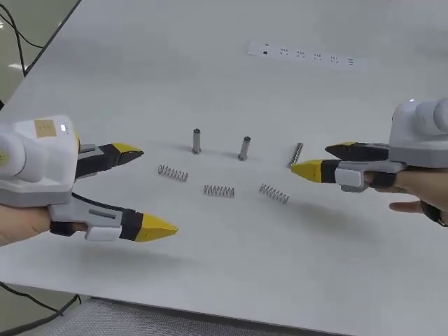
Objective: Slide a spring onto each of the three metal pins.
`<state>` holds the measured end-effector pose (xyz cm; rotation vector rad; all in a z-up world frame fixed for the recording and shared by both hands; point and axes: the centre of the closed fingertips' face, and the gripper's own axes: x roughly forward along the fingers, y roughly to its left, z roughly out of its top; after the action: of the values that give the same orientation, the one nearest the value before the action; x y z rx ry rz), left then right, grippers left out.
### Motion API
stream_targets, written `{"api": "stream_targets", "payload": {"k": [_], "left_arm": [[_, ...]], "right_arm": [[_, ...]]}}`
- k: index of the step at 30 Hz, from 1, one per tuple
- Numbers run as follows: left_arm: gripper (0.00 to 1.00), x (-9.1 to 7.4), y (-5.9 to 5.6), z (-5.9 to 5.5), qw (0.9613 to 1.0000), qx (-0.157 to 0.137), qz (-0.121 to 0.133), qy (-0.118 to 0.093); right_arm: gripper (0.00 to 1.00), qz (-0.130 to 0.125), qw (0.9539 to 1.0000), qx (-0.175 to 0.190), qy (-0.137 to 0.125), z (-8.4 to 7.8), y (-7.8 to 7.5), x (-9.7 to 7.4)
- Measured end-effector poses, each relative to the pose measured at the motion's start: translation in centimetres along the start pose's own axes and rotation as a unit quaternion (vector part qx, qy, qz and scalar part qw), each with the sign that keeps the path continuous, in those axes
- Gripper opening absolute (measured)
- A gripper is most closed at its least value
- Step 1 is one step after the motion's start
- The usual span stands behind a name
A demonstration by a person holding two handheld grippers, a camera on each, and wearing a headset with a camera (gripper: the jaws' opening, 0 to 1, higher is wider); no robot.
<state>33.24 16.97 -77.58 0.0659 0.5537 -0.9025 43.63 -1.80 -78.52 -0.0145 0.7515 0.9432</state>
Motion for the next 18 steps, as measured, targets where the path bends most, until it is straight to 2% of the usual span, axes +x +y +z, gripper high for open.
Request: {"api": "stream_targets", "payload": {"k": [9,14,18], "left_arm": [[0.87,0.1,0.2,-0.2,1.0,-0.004,0.0,0.002],[0.87,0.1,0.2,-0.3,1.0,-0.007,0.001,0.001],[0.87,0.1,0.3,-0.4,1.0,-0.008,0.002,0.0]], "right_arm": [[0.63,-0.012,0.9997,0.017,0.01,0.2,-1.2,1.2],[0.6,-0.024,0.9982,0.054,0.01,0.5,-2.1,1.8],[0.58,-0.029,0.9972,0.068,0.009,0.6,-2.4,2.1]]}}
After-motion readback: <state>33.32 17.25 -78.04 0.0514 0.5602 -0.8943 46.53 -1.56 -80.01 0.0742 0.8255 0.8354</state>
